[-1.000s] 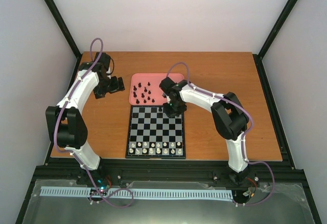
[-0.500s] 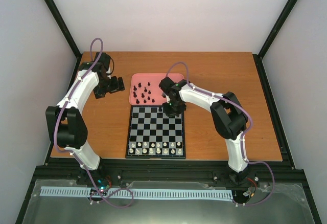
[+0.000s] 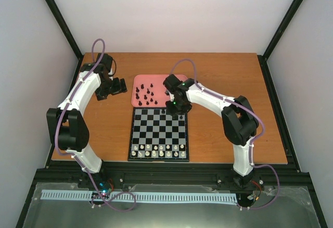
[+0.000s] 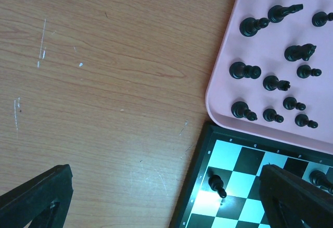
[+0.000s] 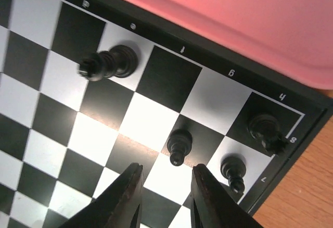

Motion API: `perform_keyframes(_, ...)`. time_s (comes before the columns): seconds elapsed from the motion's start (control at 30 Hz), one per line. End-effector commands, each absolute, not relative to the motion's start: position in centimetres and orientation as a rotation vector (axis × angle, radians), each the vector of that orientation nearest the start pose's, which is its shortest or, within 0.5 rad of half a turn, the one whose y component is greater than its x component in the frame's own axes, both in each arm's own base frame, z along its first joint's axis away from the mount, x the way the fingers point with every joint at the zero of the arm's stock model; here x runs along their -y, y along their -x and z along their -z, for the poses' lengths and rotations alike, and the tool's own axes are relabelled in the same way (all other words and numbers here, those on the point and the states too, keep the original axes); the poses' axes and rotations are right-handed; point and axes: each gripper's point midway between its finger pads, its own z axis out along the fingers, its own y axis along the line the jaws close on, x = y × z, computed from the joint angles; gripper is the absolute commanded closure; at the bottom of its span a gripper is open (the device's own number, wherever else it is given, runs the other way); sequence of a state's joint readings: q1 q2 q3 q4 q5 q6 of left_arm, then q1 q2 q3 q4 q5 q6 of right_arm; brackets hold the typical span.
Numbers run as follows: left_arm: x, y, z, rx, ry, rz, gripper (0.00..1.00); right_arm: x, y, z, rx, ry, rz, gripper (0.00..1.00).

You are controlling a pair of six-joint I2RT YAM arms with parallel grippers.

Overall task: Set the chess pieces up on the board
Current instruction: Adjust the chess piece on the chessboard.

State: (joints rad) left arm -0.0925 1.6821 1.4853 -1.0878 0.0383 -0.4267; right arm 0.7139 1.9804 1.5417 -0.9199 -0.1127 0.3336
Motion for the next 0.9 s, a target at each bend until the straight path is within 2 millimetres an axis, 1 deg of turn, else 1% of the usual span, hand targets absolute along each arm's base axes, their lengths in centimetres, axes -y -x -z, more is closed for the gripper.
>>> perform_keyframes(0.0, 4.3, -37.2, -16.0, -2.796, 0.476, 0.185, 0.0, -29.7, -31.6, -10.8, -2.849, 0.572, -0.359, 0.73)
perform_keyframes(0.1, 4.4, -37.1, -16.2, -2.793, 0.475, 0.189, 0.0, -29.6, -31.9, -11.7, -2.832, 0.571, -0.349, 0.73)
perform_keyframes(0.23, 4.3, -37.1, -16.2, -2.791, 0.475, 0.189, 0.0, -29.7, -32.6, -12.4, -2.812, 0.567, -0.33, 0.73)
perform_keyframes(0.33, 4.3, -37.0, -16.2, -2.79, 0.473, 0.186, 0.0, -30.9, -32.5, -12.5, -2.813, 0.59, -0.406, 0.73)
perform_keyframes(0.37, 4.2, -37.0, -16.2, -2.791, 0.474, 0.184, 0.0, -31.1, -32.3, -12.2, -2.824, 0.596, -0.424, 0.76)
perform_keyframes(0.4, 4.2, -37.0, -16.2, -2.791, 0.474, 0.182, 0.0, -31.3, -32.1, -11.6, -2.84, 0.598, -0.441, 0.82)
perform_keyframes(0.47, 4.2, -36.9, -16.1, -2.792, 0.474, 0.179, 0.0, -31.4, -31.6, -10.7, -2.87, 0.604, -0.459, 0.88)
perform_keyframes(0.73, 4.2, -37.0, -15.7, -2.799, 0.476, 0.171, 0.0, -31.6, -30.2, -7.9, -2.948, 0.636, -0.484, 0.89)
perform_keyframes(0.87, 4.1, -37.2, -15.7, -2.801, 0.477, 0.169, 0.0, -31.6, -30.0, -7.0, -2.974, 0.643, -0.464, 0.89)
